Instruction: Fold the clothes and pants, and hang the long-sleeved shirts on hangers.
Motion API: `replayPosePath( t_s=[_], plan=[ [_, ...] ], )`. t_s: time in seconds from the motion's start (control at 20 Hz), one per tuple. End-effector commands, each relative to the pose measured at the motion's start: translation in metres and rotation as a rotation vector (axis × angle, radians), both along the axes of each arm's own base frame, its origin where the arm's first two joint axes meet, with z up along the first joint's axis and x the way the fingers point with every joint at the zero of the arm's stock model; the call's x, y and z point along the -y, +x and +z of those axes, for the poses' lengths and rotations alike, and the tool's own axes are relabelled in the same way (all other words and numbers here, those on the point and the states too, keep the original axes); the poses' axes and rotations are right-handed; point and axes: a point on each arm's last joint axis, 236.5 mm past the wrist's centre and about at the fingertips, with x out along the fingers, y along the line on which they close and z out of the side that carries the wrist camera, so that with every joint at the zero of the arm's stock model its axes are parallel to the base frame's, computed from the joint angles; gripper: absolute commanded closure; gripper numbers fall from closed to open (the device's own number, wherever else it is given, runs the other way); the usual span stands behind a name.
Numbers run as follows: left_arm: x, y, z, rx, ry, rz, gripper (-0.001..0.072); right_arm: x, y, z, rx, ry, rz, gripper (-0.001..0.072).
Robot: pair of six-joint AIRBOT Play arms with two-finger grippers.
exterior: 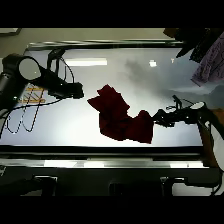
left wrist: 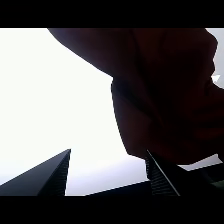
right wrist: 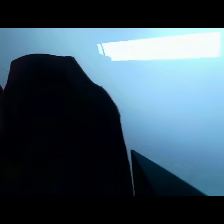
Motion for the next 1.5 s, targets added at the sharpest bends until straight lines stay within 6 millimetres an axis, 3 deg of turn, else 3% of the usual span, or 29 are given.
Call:
replayPosePath(
  t_s=[0.0,0.15,0.25,0.4,0.5,0.7,0.95,1.0,1.05,1.3,1.45],
  plan=[
    [-0.015,0.005,0.004,0.023,0.025,0.031,0.0171,-0.003,0.004,-0.007,0.005,-0.039,0.001,0.0292],
    [-0.042,0.015,0.009,0.043,0.044,0.083,0.017,0.0,0.004,-0.01,0.006,-0.059,-0.002,0.032],
    [-0.059,0.022,0.009,0.042,0.044,0.124,0.017,0.002,0.006,-0.011,0.012,-0.068,-0.005,0.04],
    [-0.084,0.029,0.003,0.037,0.057,0.163,0.017,0.003,0.006,-0.011,0.015,-0.07,-0.006,0.0635],
    [-0.095,0.033,-0.007,0.019,0.021,0.199,0.0171,0.003,0.005,-0.011,0.015,-0.071,0.004,0.0678],
    [-0.088,0.056,-0.03,0.04,-0.22,0.222,0.0168,0.001,-0.005,-0.011,-0.021,-0.064,0.028,0.0678],
    [-0.074,0.092,-0.098,0.038,-0.539,0.362,0.0166,-0.005,-0.014,-0.007,-0.056,-0.038,0.046,0.0678],
    [-0.069,0.095,-0.113,0.02,-0.564,0.365,0.0133,-0.006,-0.016,-0.007,-0.061,-0.034,0.05,0.0678],
    [-0.061,0.097,-0.129,-0.006,-0.587,0.359,0.0046,-0.006,-0.017,-0.006,-0.065,-0.03,0.054,0.0678],
    [-0.035,0.103,-0.189,-0.109,-0.651,0.383,0.0037,-0.008,-0.02,-0.005,-0.072,-0.024,0.06,0.0678],
    [-0.022,0.106,-0.202,-0.116,-0.678,0.389,0.0037,-0.008,-0.02,-0.005,-0.073,-0.023,0.06,0.0678]
  ],
)
